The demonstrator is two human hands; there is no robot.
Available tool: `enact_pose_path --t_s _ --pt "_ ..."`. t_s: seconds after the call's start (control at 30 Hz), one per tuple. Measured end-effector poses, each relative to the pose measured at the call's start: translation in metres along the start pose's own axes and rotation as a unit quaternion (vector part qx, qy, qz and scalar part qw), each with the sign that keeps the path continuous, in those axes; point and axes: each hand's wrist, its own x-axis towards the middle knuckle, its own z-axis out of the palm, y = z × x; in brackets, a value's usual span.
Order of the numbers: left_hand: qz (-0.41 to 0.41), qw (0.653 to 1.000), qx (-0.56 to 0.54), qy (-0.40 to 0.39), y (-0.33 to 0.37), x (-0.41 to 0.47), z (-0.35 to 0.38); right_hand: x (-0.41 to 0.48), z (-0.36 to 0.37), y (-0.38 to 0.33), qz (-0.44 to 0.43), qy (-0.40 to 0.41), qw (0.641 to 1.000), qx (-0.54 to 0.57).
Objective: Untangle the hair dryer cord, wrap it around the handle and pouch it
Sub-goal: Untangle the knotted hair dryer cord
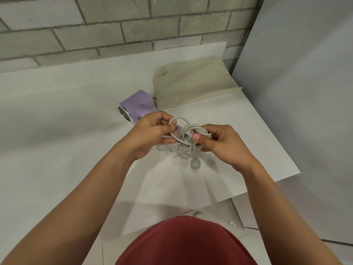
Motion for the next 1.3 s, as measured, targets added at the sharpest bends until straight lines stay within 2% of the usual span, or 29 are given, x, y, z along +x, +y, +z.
enact_pose_path --t_s 0.1,0.2,0.27,0.4,0.47,0.57,0.67,0.87,1.0,1.07,1.13,1.2,1.23,1.3 --pt "0.01 0.993 0.111 -0.035 0.004 0.001 -0.002 -0.001 0.002 0.0 0.001 -0.012 1.0 -0.013" --pt "0.031 0.959 0.272 -0.08 0.012 0.003 -0.004 -0.002 0.006 0.001 0.006 -0.028 0.999 -0.029" --pt "0.033 0.94 0.321 -0.108 0.018 0.004 -0.006 -0.001 0.009 0.002 0.007 -0.027 0.999 -0.037" --pt "0.042 0.947 0.295 -0.121 0.026 0.007 -0.01 -0.002 0.011 0.002 0.015 -0.022 1.0 0.013" --pt "0.064 0.963 0.255 -0.057 0.024 0.01 -0.005 -0.004 0.01 -0.001 0.024 -0.017 0.998 0.055" --pt "0.07 0.986 0.138 0.057 0.015 0.015 0.004 -0.003 0.007 -0.006 0.039 -0.005 0.996 0.084" --pt "0.067 0.989 0.074 0.105 0.008 0.016 0.008 -0.003 0.005 -0.008 0.049 -0.002 0.994 0.093" --pt "0.063 0.99 0.093 0.084 0.005 0.012 0.011 -0.002 0.009 -0.007 0.057 0.04 0.993 0.099" --pt "0.064 0.982 0.17 0.043 0.01 0.011 0.005 -0.002 0.009 -0.005 0.067 0.027 0.994 0.086" --pt "0.13 0.946 0.295 0.027 0.013 0.011 -0.001 -0.002 0.009 -0.006 0.072 0.015 0.994 0.083" --pt "0.208 0.86 0.464 -0.038 0.018 0.013 -0.008 -0.001 0.009 -0.007 0.074 0.006 0.994 0.084" --pt "0.226 0.79 0.562 -0.095 0.027 0.014 -0.009 -0.001 0.01 -0.009 0.072 0.004 0.993 0.093" --pt "0.225 0.771 0.587 -0.099 0.03 0.015 -0.01 -0.001 0.011 -0.01 0.07 0.005 0.993 0.098" --pt "0.218 0.762 0.606 -0.065 0.033 0.015 -0.009 -0.001 0.012 -0.012 0.066 0.014 0.991 0.113"
